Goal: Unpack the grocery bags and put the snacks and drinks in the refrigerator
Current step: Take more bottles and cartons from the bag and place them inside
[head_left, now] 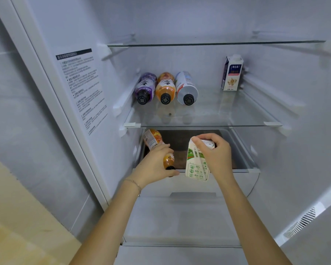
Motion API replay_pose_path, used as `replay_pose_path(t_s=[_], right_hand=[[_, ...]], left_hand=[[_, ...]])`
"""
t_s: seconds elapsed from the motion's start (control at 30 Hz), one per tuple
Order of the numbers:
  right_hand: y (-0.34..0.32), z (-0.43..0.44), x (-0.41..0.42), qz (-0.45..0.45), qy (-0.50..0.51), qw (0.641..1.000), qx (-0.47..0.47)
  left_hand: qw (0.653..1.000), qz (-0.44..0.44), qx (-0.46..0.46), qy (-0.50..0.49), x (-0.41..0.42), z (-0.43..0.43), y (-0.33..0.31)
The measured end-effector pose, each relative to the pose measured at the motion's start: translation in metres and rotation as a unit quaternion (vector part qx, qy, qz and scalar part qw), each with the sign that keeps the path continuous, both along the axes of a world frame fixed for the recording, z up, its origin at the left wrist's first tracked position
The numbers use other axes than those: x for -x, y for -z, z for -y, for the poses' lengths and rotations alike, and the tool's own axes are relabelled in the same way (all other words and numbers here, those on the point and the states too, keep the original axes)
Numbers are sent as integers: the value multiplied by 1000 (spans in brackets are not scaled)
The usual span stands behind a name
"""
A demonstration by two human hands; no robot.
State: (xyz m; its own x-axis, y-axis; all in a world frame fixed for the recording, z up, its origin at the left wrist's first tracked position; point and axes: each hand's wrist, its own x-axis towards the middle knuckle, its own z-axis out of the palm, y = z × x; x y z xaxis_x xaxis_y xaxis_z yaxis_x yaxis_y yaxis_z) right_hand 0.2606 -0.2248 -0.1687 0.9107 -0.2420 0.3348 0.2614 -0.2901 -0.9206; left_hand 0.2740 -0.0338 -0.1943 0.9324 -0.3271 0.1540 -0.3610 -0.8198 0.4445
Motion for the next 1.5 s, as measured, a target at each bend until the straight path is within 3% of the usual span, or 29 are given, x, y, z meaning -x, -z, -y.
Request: replay_pose_path(t_s=[0.3,0.7,0.93,1.1,1.3,1.5], right_hand=[[-4,-5,-1,13,-31,999,-12],[-7,5,2,6,-28,999,-14],[-10,2,4,14,-36,999,-17],[-13,-2,9,22,-45,998,-23],[-23,-4,14,46,-45,997,-34],[-55,-4,17,100,-35,993,-43]], left_hand=[[996,45,47,-61,-7,2,11],[978,101,-4,-182,-33,-7,20],[951,118,-85,-274,-54,-11,25],[953,124,-60,-270,-56,-11,28],[965,192,73,-162,-29,-8,20],[978,162,75,-111,12,-2,-11]])
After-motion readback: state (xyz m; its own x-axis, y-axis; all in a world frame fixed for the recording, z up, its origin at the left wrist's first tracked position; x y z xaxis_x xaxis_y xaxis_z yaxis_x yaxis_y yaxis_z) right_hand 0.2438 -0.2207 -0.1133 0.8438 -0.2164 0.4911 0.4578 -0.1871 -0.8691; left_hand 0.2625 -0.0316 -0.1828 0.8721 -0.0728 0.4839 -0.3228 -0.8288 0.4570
